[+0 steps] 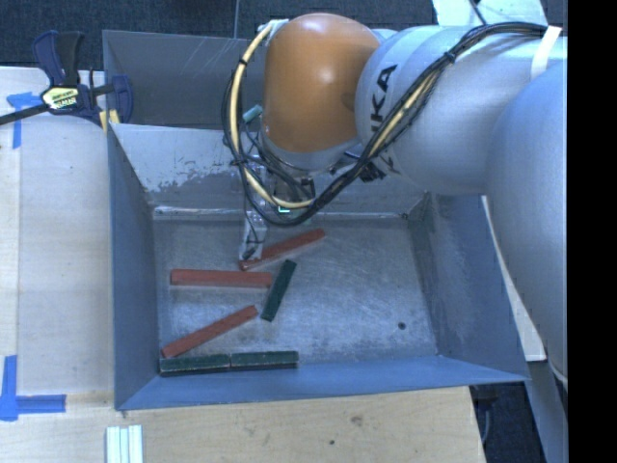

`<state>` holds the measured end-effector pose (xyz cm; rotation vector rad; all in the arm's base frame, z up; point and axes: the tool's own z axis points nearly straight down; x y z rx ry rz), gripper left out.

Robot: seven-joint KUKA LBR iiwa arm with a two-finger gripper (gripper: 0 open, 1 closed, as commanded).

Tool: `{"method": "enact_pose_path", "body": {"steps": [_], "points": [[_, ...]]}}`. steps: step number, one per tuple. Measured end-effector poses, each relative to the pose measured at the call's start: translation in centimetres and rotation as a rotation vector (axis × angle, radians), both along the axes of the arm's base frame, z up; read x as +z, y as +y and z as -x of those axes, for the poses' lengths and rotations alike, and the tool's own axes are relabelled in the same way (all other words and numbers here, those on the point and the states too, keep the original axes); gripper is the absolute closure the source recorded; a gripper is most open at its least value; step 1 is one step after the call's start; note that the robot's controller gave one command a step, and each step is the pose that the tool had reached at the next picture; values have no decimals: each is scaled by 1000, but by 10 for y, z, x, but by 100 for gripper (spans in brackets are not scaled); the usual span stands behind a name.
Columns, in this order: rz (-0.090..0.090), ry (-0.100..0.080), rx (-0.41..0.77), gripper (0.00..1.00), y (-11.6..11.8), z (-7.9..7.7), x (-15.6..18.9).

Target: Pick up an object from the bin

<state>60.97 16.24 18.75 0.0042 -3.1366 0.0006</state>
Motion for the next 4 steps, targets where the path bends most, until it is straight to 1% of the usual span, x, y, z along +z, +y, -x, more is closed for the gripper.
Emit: {"method": "enact_pose_path", "body": {"steps": [1, 2, 3, 4], "points": [[1, 0, -39, 0, 24, 34, -122], [-1, -5, -121, 0, 29, 52, -86], [-2, -10, -229, 0, 49, 52, -87], [1, -4, -334, 0, 36, 57, -118]]}}
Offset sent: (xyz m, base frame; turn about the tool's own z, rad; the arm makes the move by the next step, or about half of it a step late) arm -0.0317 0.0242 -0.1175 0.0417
